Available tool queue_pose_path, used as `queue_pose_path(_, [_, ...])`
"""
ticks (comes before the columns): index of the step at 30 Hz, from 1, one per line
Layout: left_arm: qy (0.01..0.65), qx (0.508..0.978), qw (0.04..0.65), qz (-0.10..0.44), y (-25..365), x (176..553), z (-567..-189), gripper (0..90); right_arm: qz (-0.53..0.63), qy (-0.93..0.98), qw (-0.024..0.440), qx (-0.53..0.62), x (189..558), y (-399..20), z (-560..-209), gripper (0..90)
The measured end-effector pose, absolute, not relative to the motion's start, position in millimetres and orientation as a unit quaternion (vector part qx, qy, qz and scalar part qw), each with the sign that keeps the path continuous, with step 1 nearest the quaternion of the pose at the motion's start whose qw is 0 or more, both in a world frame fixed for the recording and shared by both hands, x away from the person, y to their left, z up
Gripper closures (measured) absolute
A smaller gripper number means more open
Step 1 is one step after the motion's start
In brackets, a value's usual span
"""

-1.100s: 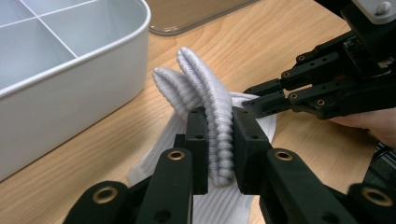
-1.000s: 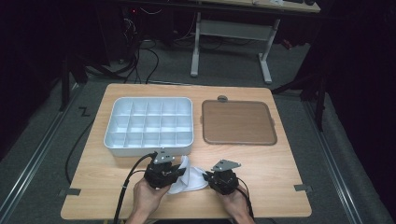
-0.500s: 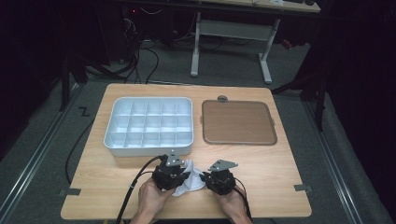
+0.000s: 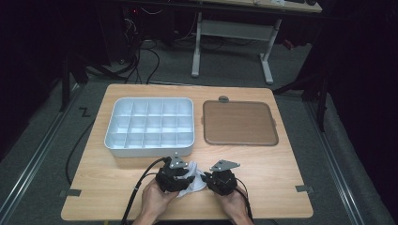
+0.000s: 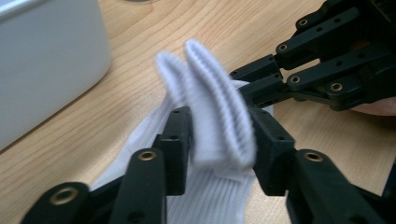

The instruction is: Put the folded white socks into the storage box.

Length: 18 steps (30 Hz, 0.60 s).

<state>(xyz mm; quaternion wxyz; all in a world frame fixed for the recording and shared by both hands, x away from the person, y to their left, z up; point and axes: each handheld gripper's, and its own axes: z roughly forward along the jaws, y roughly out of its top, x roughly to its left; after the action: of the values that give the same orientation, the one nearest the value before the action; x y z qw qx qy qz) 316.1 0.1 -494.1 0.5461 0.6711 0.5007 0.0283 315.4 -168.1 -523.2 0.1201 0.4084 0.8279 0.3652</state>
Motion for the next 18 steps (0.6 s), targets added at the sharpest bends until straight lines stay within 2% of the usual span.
queue_pose_path(6, [0.498, 0.665, 0.557, 0.031, 4, 310, -489, 44.7, 0.369, 0.825, 0.123, 0.41, 313, -172, -520, 79.0])
queue_pose_path(12, [0.504, 0.656, 0.56, 0.027, 15, 304, -489, 41.8, 0.379, 0.816, 0.127, 0.418, 310, -180, -515, 72.8])
queue_pose_path(18, [0.512, 0.653, 0.557, 0.029, 23, 297, -494, 42.1, 0.388, 0.809, 0.139, 0.419, 304, -190, -505, 72.4])
